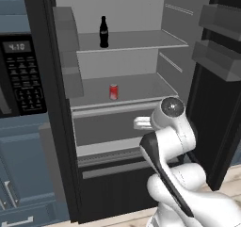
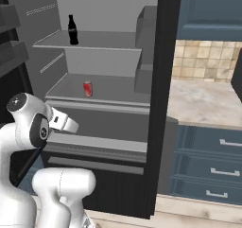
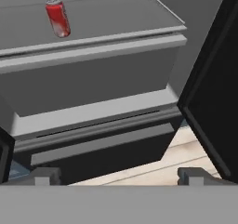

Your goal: Open the fridge, grab two sodas, and place both sodas inside the bowl with ice on the dining counter.

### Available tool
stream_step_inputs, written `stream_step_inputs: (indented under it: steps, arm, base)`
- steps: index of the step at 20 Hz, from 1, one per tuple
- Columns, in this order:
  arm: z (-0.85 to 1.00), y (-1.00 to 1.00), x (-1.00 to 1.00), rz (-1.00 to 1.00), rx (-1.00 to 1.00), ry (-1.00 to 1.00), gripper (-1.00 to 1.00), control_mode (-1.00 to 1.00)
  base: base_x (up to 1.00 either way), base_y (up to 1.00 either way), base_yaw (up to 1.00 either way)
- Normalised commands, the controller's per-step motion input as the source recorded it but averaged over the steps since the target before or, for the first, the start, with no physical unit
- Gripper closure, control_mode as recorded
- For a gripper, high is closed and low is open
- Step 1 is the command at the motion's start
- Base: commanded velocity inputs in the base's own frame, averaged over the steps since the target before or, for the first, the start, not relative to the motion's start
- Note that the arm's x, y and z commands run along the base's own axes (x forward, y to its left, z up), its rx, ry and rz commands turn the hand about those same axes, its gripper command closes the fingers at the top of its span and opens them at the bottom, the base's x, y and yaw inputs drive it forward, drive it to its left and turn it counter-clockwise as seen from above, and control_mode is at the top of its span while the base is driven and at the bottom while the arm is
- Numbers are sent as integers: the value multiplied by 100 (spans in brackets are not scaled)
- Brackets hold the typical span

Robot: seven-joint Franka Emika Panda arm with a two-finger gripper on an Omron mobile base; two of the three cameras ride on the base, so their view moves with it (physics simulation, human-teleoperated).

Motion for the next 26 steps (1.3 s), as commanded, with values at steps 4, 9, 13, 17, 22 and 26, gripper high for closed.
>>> stream_step_inputs:
  steps: [4, 9, 13, 17, 22, 26]
  arm:
    - [-16, -28, -59, 9, -1, -6, -100, -100]
    - [-15, -21, -68, 6, -1, 0, -100, -100]
    - [-38, -7, -72, 4, -1, 0, -100, -100]
    - [-30, 2, -17, 5, -1, 0, -100, 100]
    - [0, 0, 0, 0, 0, 0, -100, 100]
    - [0, 0, 0, 0, 0, 0, -100, 100]
  base:
    - [0, 0, 0]
    - [0, 0, 0]
    - [0, 0, 0]
    - [0, 2, 2]
    - [50, 2, 13]
    - [80, 5, 14]
